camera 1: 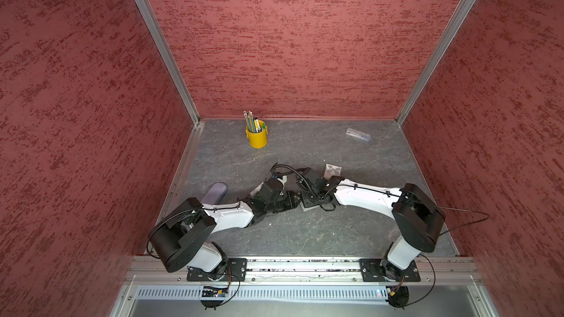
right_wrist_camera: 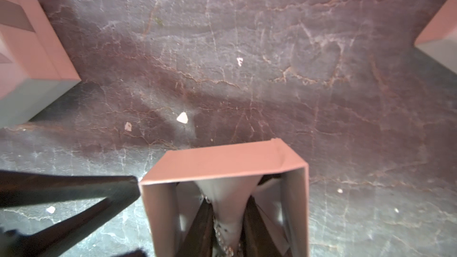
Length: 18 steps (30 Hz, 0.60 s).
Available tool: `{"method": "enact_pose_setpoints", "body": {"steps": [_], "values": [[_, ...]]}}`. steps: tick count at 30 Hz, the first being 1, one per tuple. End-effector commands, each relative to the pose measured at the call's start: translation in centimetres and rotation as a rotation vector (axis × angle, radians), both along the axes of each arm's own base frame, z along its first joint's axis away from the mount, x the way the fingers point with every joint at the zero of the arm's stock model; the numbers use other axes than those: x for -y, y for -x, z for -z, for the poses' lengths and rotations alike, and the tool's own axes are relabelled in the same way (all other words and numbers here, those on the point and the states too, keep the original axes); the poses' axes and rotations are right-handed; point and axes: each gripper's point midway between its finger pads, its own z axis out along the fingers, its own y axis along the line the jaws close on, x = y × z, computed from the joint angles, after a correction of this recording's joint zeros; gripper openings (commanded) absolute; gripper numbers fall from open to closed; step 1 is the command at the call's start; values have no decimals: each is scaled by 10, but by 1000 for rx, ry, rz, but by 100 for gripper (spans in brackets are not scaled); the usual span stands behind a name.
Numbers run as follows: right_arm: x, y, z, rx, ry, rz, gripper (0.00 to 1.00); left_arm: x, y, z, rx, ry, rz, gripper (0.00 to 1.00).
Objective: Take the necklace out of the lift-off lid jewelry box
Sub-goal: Take out the inner lining from the jewelry box.
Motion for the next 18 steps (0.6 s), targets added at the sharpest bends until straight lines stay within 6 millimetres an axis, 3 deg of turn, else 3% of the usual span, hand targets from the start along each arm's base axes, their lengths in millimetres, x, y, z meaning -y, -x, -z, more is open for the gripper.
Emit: {"method": "enact_pose_setpoints", "body": {"steps": [1,18], "values": [[-7,0,-12,19,-57,10,21,2,-5,-4,16,28,-9,43],[-10,-4,-34,74,-156,53,18,-6,-5,18,-10,10,-26,43]]}}
